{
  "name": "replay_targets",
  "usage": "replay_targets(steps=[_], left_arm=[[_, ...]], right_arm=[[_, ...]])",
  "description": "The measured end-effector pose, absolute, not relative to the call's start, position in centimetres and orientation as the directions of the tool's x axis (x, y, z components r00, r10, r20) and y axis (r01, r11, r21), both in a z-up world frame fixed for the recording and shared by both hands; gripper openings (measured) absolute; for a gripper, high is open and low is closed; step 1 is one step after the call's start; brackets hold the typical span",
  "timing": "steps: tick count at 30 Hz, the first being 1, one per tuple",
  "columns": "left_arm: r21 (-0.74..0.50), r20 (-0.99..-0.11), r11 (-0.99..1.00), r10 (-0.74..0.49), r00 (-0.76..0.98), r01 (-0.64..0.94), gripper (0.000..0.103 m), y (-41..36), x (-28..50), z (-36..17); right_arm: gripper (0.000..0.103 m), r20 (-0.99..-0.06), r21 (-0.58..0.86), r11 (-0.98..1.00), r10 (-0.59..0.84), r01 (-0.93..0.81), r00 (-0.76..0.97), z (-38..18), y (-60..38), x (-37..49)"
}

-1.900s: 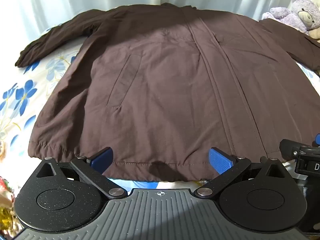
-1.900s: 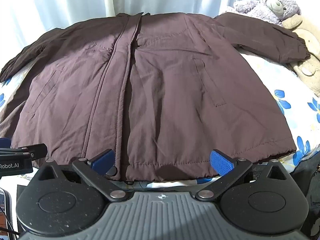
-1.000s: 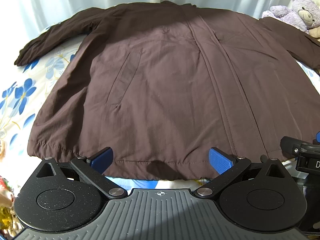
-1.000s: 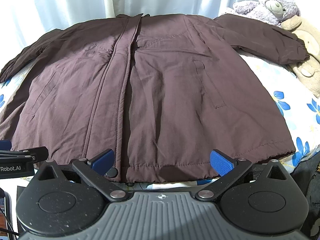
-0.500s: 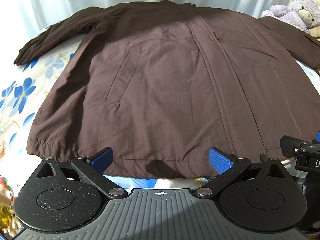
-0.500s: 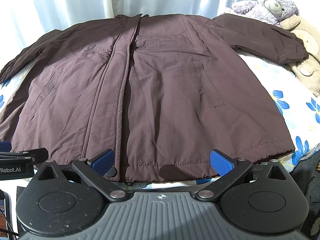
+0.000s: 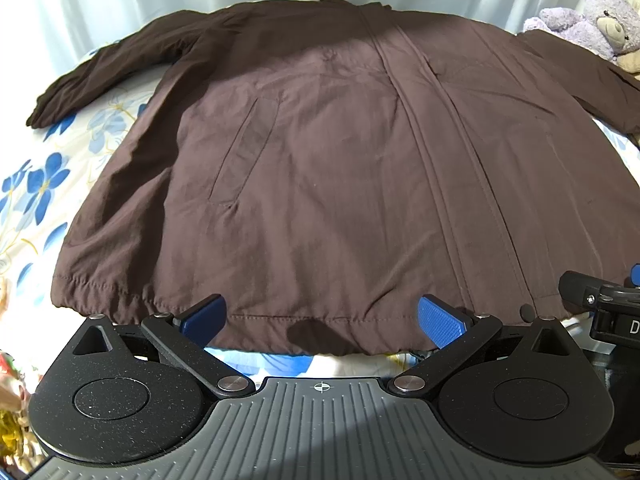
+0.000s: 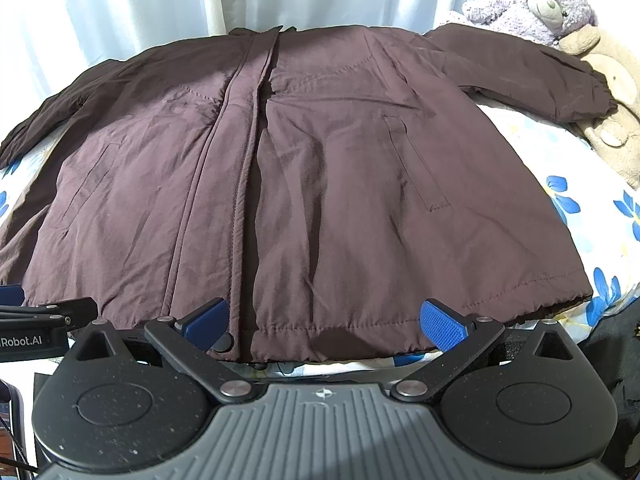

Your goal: Fold large clothes

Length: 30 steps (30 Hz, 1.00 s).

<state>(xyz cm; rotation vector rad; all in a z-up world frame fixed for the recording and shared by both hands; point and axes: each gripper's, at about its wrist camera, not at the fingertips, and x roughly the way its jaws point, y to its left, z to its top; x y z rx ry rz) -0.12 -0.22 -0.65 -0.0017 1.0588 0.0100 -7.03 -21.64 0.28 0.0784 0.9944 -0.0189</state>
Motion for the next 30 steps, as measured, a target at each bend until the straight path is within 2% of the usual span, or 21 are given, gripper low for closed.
replay_targets(steps=[30], left_arm=[[0.003,-0.880,1.000,0.008,0.476,-0.010,0.103,-0.37,0.35,-0.94]], right_arm=[[0.102,-0.846,0.058,0.997,0.025,0.045,0.532,-0.43,-21.30,-6.40]])
